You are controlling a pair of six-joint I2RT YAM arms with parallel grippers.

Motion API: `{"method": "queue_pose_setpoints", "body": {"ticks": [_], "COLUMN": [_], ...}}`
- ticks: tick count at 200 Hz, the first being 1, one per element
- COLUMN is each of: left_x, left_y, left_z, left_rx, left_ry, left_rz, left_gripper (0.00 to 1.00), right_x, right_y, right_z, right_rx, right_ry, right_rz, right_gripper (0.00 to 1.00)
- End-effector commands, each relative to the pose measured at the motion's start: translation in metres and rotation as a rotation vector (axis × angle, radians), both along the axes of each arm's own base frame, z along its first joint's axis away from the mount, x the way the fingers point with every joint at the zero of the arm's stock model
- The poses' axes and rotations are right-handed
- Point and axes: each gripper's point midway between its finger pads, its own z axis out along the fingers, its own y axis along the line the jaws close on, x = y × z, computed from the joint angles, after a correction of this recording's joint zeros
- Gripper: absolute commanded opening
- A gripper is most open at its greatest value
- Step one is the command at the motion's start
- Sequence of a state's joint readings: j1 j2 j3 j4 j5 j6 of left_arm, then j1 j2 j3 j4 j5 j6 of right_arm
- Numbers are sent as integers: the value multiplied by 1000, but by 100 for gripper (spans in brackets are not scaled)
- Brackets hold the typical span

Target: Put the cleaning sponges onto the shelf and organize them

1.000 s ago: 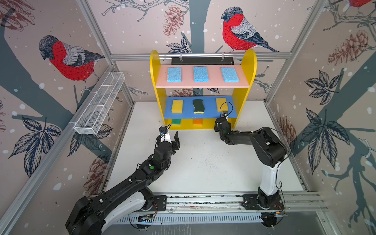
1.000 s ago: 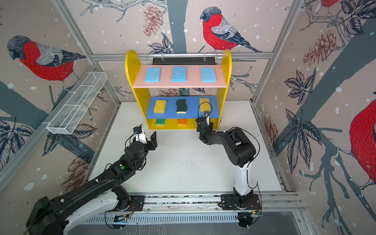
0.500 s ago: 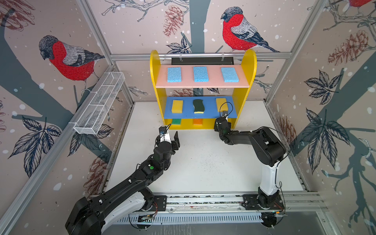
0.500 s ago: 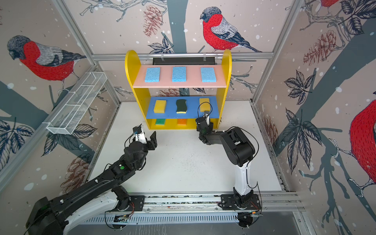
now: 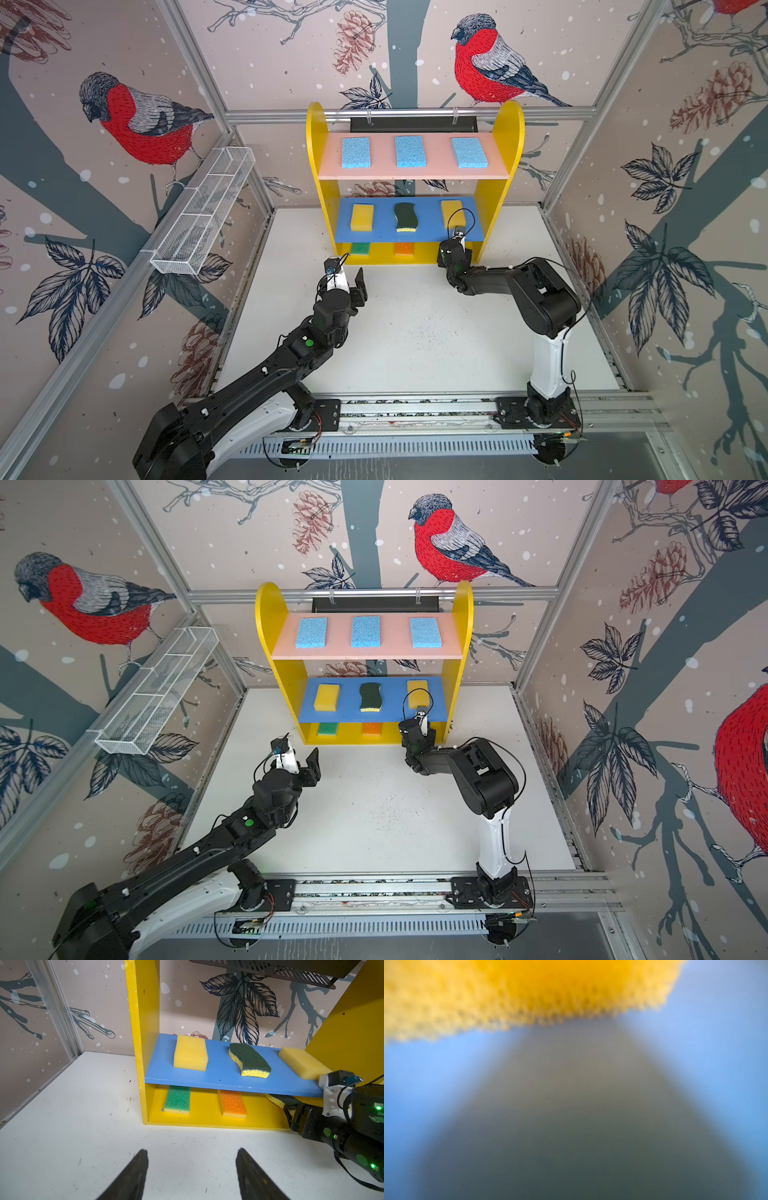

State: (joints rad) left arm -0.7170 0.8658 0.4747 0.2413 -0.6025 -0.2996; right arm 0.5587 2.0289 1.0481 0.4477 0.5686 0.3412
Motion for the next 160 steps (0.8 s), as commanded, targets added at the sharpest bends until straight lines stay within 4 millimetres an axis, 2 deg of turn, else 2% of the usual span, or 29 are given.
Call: {"method": "queue_pose_setpoints", "body": {"ticks": [1, 25, 73, 119, 160], "left_x": [1, 1, 1, 1, -2], "left_y": [0, 0, 0, 0, 2], "left_z": [8, 9, 9, 9, 13], "left_rx": [-26, -31, -35, -44, -55], "left_ry": [-26, -25, -24, -22, -25], "left_rz": [6, 8, 8, 7, 4], "left_gripper": [68, 68, 68, 68, 68], "right_x": [-42, -42, -43, -42, -51], "right_y": [-23, -26, -30, -21, -11], "right_z": [-64, -67, -65, -45, -25], "right_rx": [-119, -120, -122, -95, -63], "right_ry": [284, 295, 298, 261, 234], "right_rz": [10, 9, 5, 38, 82], "right_gripper": [69, 72, 72, 72, 71]}}
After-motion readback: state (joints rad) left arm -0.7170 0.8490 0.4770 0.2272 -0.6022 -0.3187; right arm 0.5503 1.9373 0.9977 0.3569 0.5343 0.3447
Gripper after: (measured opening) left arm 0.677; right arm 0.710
